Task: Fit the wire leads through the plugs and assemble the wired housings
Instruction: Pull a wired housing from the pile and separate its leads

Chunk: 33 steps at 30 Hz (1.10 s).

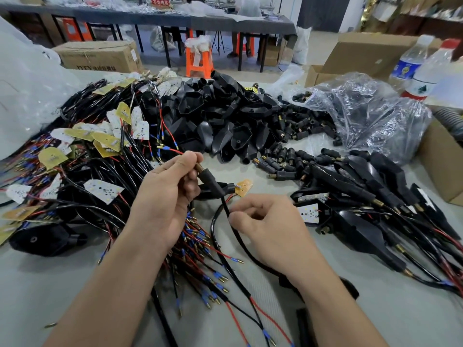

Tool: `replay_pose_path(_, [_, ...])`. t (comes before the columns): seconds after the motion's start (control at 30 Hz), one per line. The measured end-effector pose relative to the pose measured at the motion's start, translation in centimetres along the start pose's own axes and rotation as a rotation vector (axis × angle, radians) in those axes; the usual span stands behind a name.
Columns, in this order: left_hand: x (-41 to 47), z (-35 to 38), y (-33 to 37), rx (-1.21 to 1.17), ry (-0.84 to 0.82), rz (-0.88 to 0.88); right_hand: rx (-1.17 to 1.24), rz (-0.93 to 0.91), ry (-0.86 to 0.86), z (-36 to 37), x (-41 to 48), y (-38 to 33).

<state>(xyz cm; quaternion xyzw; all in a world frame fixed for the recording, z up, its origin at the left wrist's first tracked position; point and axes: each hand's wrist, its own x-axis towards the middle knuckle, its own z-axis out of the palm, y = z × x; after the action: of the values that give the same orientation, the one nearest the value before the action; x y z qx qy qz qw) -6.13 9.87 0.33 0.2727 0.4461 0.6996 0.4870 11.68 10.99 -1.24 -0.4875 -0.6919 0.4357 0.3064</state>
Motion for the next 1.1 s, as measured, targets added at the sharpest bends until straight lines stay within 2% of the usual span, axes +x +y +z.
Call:
replay_pose_path(0.1, [-0.1, 0.1, -0.2, -0.001, -0.01, 0.012, 0.053, 0.009, -0.07, 0.5, 0.0, 0.0])
replay_pose_path(0.17, [-0.2, 0.1, -0.3, 0.057, -0.026, 0.039, 0.034, -0.032, -0.003, 0.5, 0.1, 0.3])
replay_pose_path(0.3, [-0.2, 0.3, -0.8, 0.271, 0.006, 0.107, -0.16, -0.187, 0.166, 0.6, -0.1, 0.4])
replay_pose_path(0.43, [-0.3, 0.5, -1.0, 0.241, -0.058, 0.033, -0.173, -0.221, 0.243, 0.4, -0.2, 0.8])
replay_pose_path(0.57, [-0.3, 0.5, -1.5, 0.289, 0.098, 0.163, -0.277, -0.285, 0.235, 0.1, -0.3, 0.8])
replay_pose_path(0.67, [-0.4, 0.7, -1.7, 0.242, 0.119, 0.148, -0.306, -0.328, 0.265, 0.0, -0.5, 0.3])
replay_pose_path(0.73, [-0.4, 0.6, -1.9, 0.276, 0.084, 0.144, -0.305, -0.333, 0.268, -0.3, -0.6, 0.2])
replay_pose_path(0.87, [-0.6, 0.6, -2.2, 0.506, 0.014, 0.221, -0.378, -0.287, 0.201, -0.1, -0.6, 0.4])
replay_pose_path(0.97, [-1.0, 1.1, -2.1, 0.395, -0.004, 0.225, -0.376, -0.185, 0.177, 0.0, -0.3, 0.4])
replay_pose_path(1.1, [-1.4, 1.5, -1.5, 0.262, 0.007, 0.221, -0.222, -0.126, 0.157, -0.5, -0.1, 0.4])
